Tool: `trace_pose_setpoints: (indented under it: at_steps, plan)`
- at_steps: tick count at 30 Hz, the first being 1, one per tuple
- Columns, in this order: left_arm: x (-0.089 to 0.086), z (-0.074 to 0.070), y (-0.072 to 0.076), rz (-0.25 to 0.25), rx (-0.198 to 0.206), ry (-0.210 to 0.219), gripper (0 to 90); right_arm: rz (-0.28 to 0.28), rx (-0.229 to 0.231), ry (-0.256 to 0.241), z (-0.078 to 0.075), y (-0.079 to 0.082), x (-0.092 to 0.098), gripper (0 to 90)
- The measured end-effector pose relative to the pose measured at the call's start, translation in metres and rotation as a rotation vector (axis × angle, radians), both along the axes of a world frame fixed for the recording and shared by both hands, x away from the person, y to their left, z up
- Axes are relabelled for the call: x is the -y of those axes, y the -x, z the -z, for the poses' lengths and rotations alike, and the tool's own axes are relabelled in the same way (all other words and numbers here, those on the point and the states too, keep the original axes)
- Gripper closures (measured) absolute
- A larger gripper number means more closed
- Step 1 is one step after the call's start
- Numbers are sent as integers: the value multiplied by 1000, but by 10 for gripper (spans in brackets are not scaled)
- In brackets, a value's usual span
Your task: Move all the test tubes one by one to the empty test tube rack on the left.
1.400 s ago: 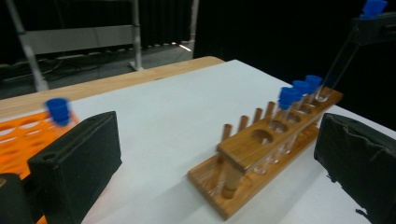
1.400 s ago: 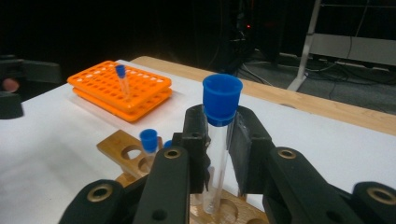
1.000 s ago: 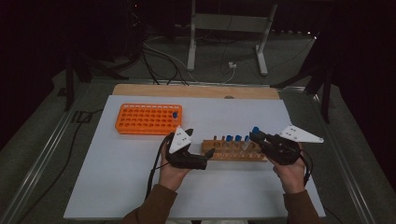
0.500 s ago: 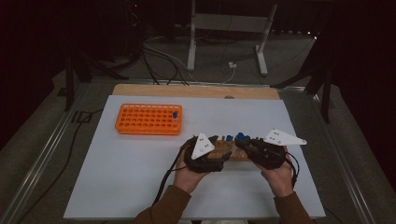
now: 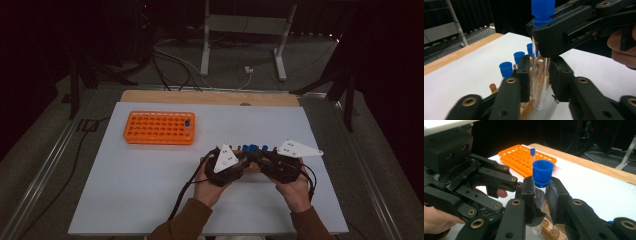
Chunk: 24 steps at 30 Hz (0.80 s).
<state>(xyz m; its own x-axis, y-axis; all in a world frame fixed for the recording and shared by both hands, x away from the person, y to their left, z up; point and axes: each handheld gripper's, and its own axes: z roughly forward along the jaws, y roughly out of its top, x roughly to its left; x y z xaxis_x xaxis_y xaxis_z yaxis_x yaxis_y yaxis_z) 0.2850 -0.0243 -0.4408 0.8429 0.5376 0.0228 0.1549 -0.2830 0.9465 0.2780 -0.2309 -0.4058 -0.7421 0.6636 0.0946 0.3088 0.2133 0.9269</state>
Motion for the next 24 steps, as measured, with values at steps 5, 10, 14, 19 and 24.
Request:
trace_pose_setpoints:
  at_steps: [5,10,14,19,24]
  plan:
    - [-2,0,-1,5,0,4,779,-2,-4,-5,0,0,0,770]
    - [-4,-1,-2,0,-7,15,782,-11,-5,-26,0,-1,3,654]
    - [-9,-3,-5,-15,-6,19,782,6,7,-56,-3,-2,10,479]
    - [-20,-6,-7,-41,-4,33,781,62,10,-52,-2,-4,14,281]
    - [-35,-11,-10,-70,-4,49,781,119,10,-28,1,-8,19,154]
